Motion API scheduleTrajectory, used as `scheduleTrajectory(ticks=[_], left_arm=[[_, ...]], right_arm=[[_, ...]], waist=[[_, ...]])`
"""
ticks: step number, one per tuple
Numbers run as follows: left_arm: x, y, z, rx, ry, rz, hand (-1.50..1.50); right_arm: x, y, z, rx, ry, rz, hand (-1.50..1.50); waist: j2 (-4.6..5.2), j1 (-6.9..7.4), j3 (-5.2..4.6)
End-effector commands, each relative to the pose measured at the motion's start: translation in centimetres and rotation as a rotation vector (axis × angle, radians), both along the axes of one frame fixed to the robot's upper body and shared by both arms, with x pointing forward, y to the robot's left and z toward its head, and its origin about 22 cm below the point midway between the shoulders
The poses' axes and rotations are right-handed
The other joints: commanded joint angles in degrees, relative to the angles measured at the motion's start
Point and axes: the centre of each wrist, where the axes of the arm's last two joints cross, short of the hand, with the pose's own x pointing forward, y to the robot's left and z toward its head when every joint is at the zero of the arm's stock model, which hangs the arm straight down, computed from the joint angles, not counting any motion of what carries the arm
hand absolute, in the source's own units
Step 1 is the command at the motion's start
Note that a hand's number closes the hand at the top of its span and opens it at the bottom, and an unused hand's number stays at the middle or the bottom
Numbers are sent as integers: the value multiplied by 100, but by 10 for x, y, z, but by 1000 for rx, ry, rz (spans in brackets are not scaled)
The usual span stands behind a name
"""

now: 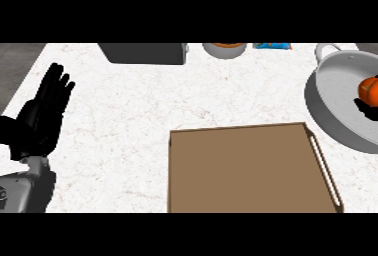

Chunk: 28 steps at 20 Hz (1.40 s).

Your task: Pick the squash from the tray and place it in the pot

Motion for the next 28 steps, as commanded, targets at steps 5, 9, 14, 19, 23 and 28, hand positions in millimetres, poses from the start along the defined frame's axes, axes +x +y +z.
scheduleTrajectory(ticks=[5,9,14,19,23,28], left_arm=[[7,-7,-7,-6,-7,-16,0],[1,-17,-17,-1,4,-9,0],[1,2,-7,-5,9,-11,0],[4,-8,-4,-3,1,-14,0],[-5,1,-9,-19,1,-2,0],[-3,-5,8,-3,1,-8,0]], right_arm=[[19,-9,-35,206,207,12,-150],[19,-9,-47,325,259,157,-150],[36,2,-37,582,94,258,-150],[18,-41,-16,748,-6,227,-150],[-19,-88,-1,806,-14,204,-150],[-48,-113,1,859,-16,225,-150]], waist=[[49,70,10],[31,20,9],[24,55,13],[49,45,16],[60,69,20],[47,45,30]])
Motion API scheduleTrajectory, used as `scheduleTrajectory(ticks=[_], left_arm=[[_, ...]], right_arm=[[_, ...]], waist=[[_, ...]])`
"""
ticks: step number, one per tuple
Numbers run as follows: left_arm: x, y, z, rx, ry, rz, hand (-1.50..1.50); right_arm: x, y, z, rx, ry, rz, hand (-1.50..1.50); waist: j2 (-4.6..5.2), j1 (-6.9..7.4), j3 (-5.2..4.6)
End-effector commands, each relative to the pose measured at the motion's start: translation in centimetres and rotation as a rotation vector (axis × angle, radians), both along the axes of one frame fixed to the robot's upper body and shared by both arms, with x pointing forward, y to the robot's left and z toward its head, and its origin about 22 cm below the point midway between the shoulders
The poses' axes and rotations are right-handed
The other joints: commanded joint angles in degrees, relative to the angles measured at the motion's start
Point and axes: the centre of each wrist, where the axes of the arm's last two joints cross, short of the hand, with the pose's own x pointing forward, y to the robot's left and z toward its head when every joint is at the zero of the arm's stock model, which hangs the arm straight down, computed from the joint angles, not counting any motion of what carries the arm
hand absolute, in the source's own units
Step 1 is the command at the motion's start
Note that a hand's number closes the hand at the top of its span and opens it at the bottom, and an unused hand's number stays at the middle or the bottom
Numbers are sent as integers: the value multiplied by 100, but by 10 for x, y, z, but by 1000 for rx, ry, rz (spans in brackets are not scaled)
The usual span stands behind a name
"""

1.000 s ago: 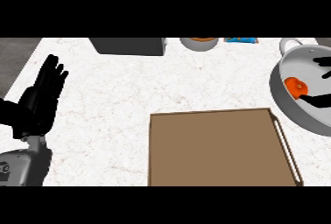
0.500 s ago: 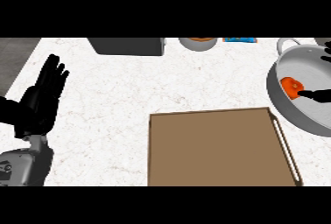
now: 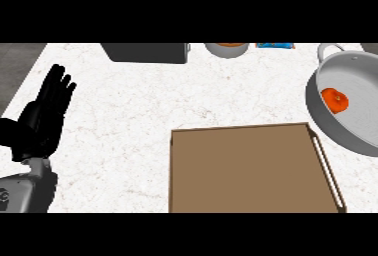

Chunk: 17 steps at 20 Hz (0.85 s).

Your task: Pick the squash from the tray and place it in the pot

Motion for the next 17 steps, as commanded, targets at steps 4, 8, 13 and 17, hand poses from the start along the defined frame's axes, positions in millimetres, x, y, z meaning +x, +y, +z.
scheduleTrajectory(ticks=[4,8,13,17], left_arm=[[5,-12,0,-10,-2,-3,0],[-3,5,-5,0,-8,-5,0],[11,-10,2,-9,0,-12,0],[3,-1,0,-11,-8,-12,0]], right_arm=[[-46,-45,20,44,-12,22,-150],[-50,-49,26,7,8,22,-150],[-61,-53,17,11,-5,31,-150],[-67,-58,19,23,0,31,-150]], waist=[[30,-18,19],[30,80,19],[37,-41,28],[43,48,39]])
